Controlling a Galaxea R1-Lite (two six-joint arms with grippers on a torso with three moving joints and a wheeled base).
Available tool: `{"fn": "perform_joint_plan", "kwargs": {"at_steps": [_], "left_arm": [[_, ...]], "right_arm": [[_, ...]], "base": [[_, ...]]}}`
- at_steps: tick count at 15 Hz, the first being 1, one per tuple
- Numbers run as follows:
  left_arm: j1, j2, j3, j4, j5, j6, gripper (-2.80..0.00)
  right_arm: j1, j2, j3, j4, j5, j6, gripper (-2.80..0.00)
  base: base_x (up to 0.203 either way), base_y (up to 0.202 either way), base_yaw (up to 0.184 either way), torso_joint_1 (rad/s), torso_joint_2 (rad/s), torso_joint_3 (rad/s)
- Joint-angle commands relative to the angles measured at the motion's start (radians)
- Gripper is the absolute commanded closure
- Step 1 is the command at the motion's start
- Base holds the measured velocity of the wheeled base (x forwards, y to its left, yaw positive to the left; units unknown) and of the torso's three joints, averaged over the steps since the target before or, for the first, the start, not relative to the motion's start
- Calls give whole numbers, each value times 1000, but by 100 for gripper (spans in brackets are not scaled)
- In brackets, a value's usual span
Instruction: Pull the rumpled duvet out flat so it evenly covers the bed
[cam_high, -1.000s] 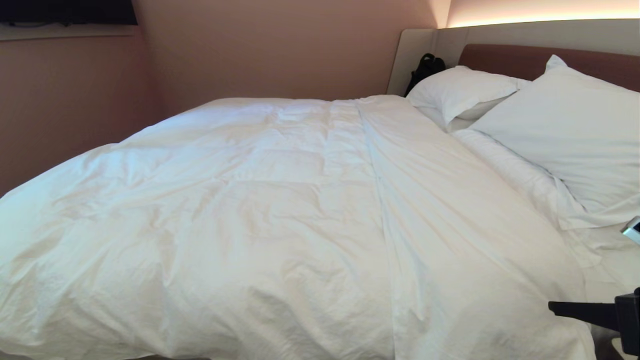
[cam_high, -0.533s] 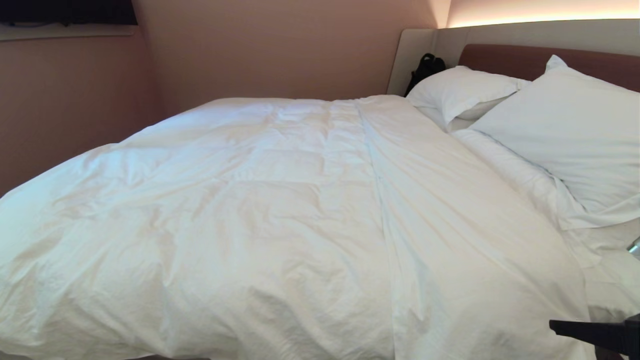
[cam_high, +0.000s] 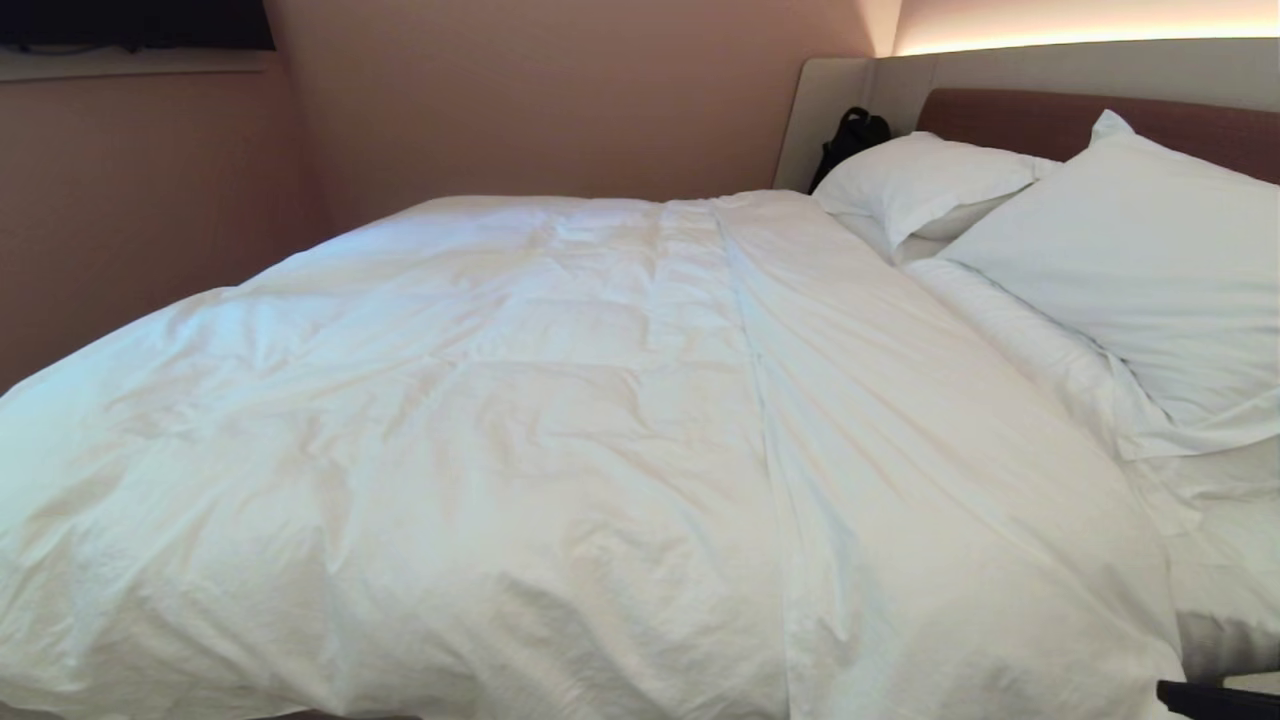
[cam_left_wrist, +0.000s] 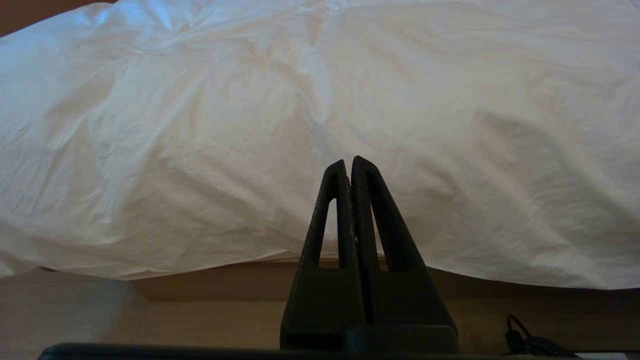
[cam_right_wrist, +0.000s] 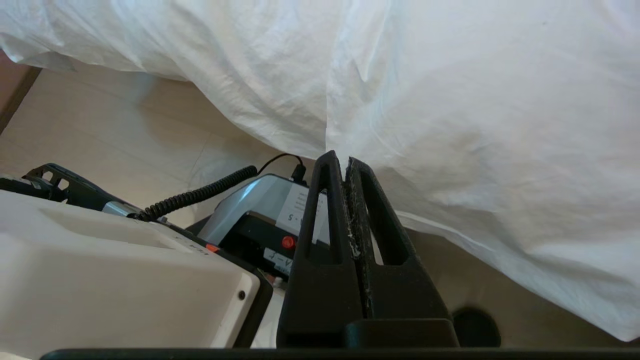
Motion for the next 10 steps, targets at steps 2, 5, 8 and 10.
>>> {"fn": "perform_joint_plan", "kwargs": {"at_steps": [2,5,8,10], "left_arm": [[0,0,0,0,0,0,0],[0,0,0,0,0,0,0],[0,0,0,0,0,0,0],[0,0,0,0,0,0,0]], "right_arm": [[1,-152,41,-42,2,-12,0],[1,-279,87,-81,2,-55,0],[-10,-338,100,-89,-17,-67,0],[-30,-360,105,-102,-54,-67,0]], "base": [[0,0,0,0,0,0],[0,0,0,0,0,0],[0,0,0,0,0,0],[0,0,0,0,0,0]]}}
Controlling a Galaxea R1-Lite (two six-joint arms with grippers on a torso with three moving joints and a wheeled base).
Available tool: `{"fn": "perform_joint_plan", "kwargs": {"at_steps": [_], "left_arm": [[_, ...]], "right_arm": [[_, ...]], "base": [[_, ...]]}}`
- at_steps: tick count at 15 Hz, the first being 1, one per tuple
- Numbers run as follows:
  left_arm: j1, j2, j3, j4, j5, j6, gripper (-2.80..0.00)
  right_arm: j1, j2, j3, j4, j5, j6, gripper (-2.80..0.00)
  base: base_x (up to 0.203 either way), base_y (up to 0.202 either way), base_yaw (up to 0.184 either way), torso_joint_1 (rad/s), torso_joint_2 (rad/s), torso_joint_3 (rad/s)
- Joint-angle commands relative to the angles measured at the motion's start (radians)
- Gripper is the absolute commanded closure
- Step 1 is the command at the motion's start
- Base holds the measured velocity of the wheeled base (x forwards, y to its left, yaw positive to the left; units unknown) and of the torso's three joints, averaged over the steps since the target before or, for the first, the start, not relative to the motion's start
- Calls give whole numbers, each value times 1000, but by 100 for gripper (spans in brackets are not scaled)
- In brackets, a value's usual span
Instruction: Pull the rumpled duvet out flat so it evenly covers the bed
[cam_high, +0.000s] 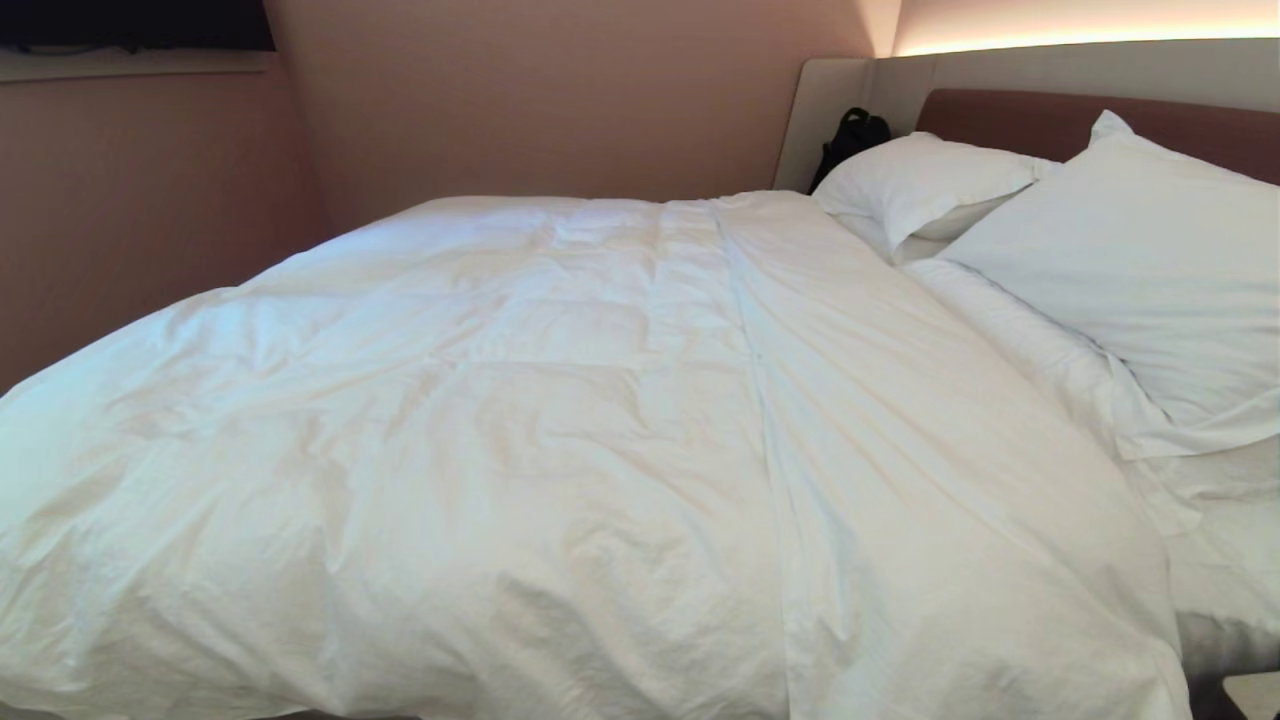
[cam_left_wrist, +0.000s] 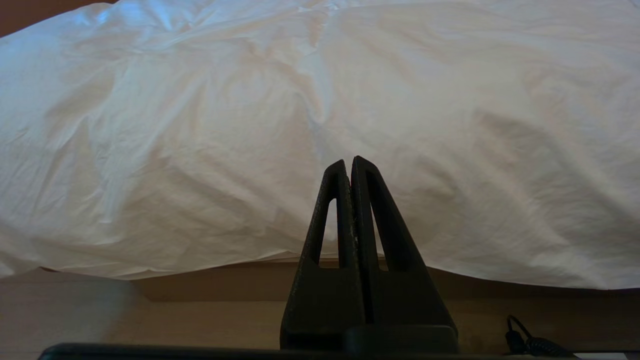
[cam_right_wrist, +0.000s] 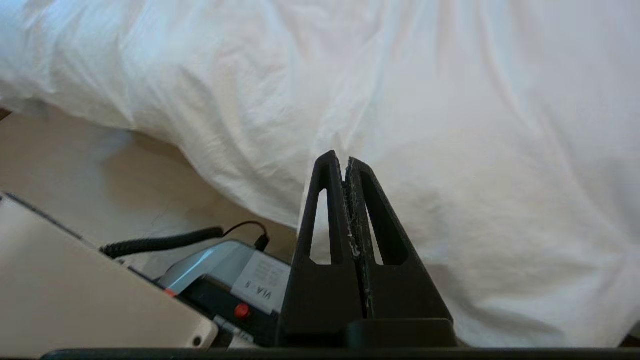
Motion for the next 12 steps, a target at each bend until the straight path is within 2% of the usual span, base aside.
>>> {"fn": "perform_joint_plan", "kwargs": {"at_steps": [1,3,5,8,12], "left_arm": [[0,0,0,0,0,0,0],[0,0,0,0,0,0,0],[0,0,0,0,0,0,0],[0,0,0,0,0,0,0],[0,0,0,0,0,0,0]], "right_arm": [[-23,-52,12,-24,-50,1,0],[-98,-121,57,-151,-191,1,0],[-124,-182,109,-265,-291,0,0],[-118,-265,146,-308,-370,-20,0],[-109,-441,205,-307,-388,-97,0]], "base": [[0,0,0,0,0,0],[0,0,0,0,0,0],[0,0,0,0,0,0],[0,0,0,0,0,0],[0,0,0,0,0,0]]}}
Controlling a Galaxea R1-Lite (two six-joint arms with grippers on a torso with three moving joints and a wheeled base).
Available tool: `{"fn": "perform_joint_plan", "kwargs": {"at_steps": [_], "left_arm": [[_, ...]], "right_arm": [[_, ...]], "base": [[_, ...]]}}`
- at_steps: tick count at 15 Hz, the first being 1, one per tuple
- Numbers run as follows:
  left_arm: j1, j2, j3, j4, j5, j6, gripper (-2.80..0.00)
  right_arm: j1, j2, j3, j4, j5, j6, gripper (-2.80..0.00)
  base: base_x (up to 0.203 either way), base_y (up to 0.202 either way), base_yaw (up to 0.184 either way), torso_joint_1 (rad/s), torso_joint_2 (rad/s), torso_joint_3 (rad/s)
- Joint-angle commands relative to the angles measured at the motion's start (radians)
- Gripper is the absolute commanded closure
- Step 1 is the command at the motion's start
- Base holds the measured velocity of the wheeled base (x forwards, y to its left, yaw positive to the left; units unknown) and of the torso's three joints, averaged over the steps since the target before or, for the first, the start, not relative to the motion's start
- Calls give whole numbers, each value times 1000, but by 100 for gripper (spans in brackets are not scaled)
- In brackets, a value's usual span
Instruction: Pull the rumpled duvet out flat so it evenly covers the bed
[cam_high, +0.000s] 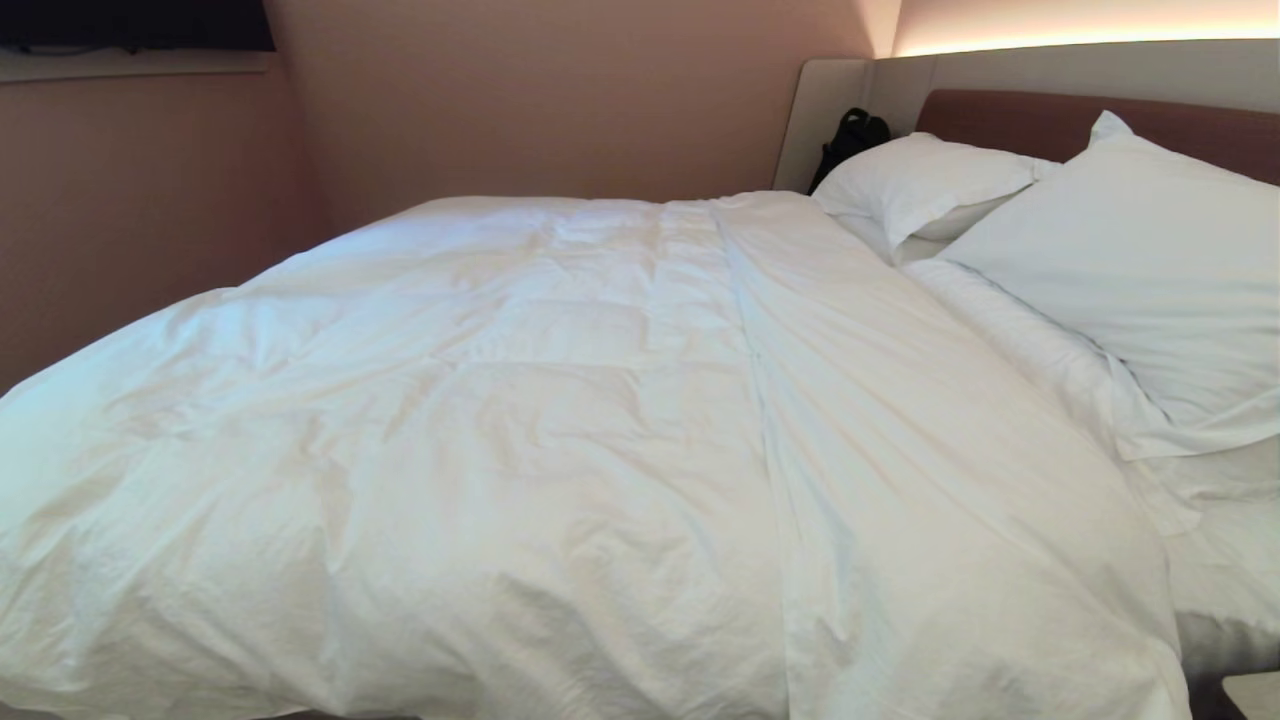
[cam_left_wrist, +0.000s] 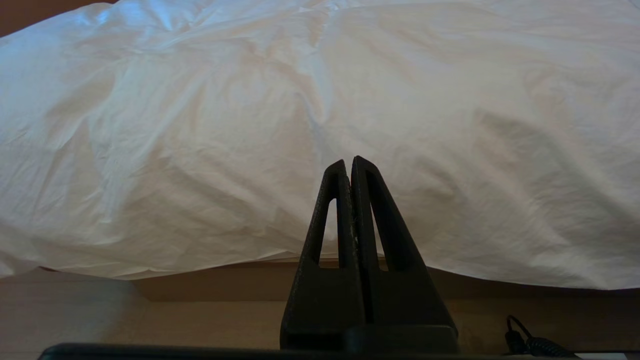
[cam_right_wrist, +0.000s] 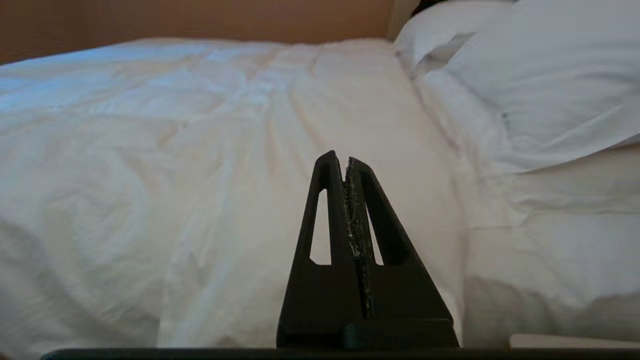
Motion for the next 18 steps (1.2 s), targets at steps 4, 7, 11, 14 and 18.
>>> {"fn": "perform_joint_plan", "kwargs": {"at_steps": [4,7,11,14,18], "left_arm": [[0,0,0,0,0,1,0],[0,0,0,0,0,1,0],[0,0,0,0,0,1,0],[0,0,0,0,0,1,0],[0,0,0,0,0,1,0]], "right_arm": [[3,-106,114,-148,-66,-107,0],[3,-106,219,-303,-66,-179,0],[3,-106,237,-217,-63,-186,0],[3,-106,237,-81,-60,-154,0],[3,-106,237,54,-53,-99,0]], "base": [[0,0,0,0,0,0],[0,0,0,0,0,0],[0,0,0,0,0,0],[0,0,0,0,0,0],[0,0,0,0,0,0]]}}
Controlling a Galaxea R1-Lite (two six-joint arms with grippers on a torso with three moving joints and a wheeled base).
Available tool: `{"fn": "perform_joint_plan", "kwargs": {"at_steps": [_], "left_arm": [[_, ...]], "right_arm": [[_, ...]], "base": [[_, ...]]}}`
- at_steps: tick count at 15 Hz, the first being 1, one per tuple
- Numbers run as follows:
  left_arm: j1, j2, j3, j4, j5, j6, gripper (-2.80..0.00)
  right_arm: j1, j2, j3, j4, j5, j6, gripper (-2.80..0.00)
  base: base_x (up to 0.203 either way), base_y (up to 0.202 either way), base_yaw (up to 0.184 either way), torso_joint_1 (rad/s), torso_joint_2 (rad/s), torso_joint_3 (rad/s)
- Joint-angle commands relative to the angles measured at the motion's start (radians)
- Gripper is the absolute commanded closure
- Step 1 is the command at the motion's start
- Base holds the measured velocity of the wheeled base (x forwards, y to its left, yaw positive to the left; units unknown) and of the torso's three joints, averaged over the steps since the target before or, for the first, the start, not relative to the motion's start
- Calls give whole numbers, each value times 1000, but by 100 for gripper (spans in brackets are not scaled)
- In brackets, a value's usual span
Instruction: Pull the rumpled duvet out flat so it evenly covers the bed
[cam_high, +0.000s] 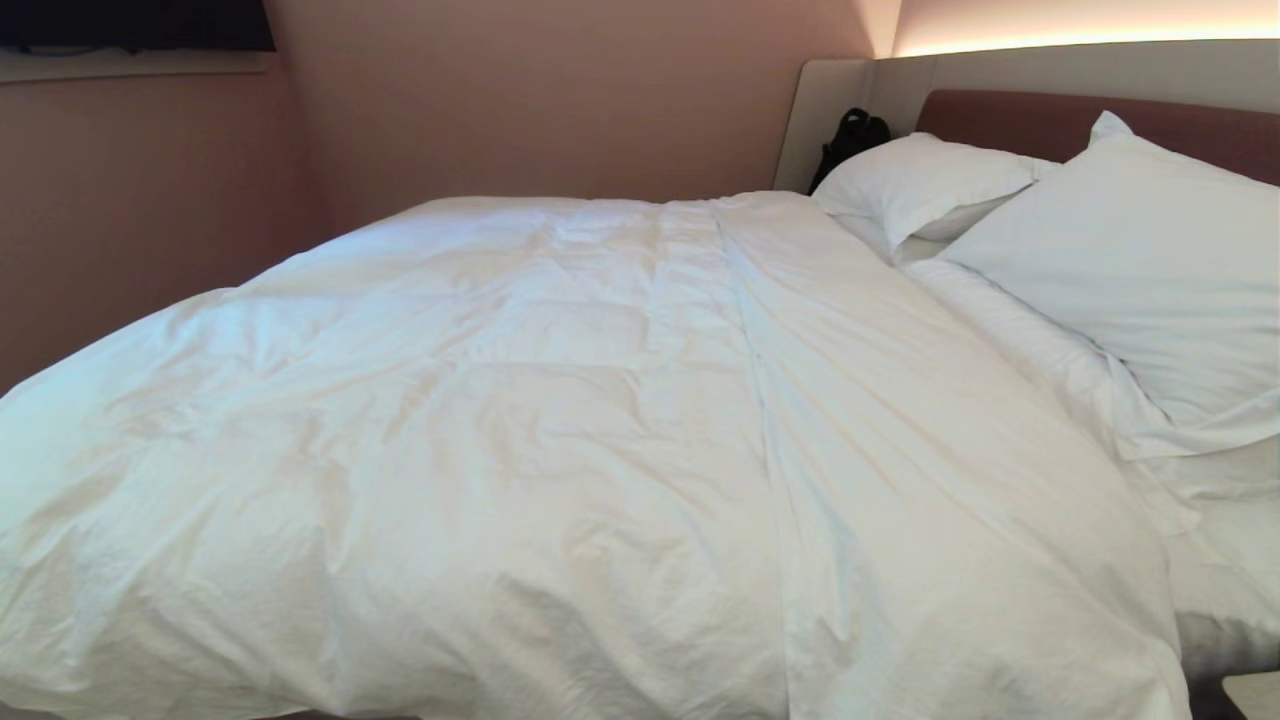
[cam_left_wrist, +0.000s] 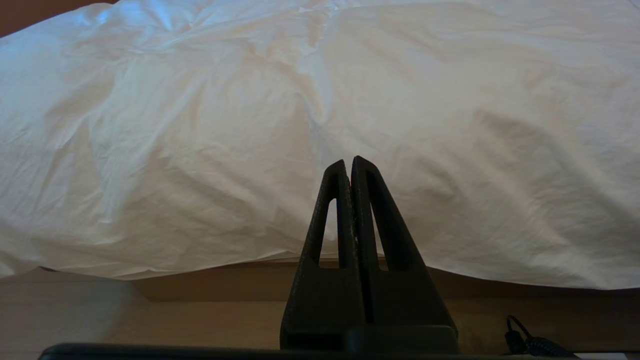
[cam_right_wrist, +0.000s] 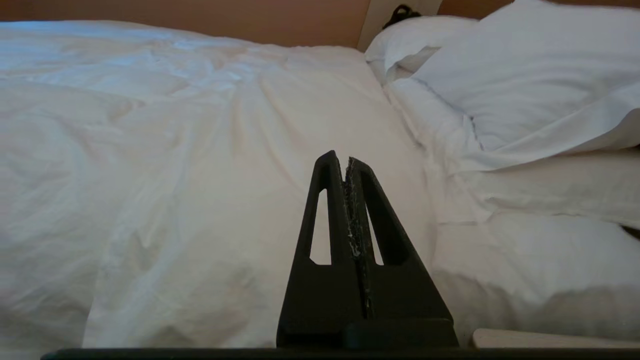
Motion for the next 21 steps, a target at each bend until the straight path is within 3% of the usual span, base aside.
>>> {"fn": "perform_joint_plan", "kwargs": {"at_steps": [1,7,21], "left_arm": [[0,0,0,0,0,0,0],[0,0,0,0,0,0,0],[0,0,0,0,0,2,0]], "right_arm": [[0,0,0,265,2,37,0],[0,-2,0,264,-10,120,0],[0,0,0,264,-12,122,0]], "base": [[0,0,0,0,0,0],[0,0,0,0,0,0],[0,0,0,0,0,0]]}}
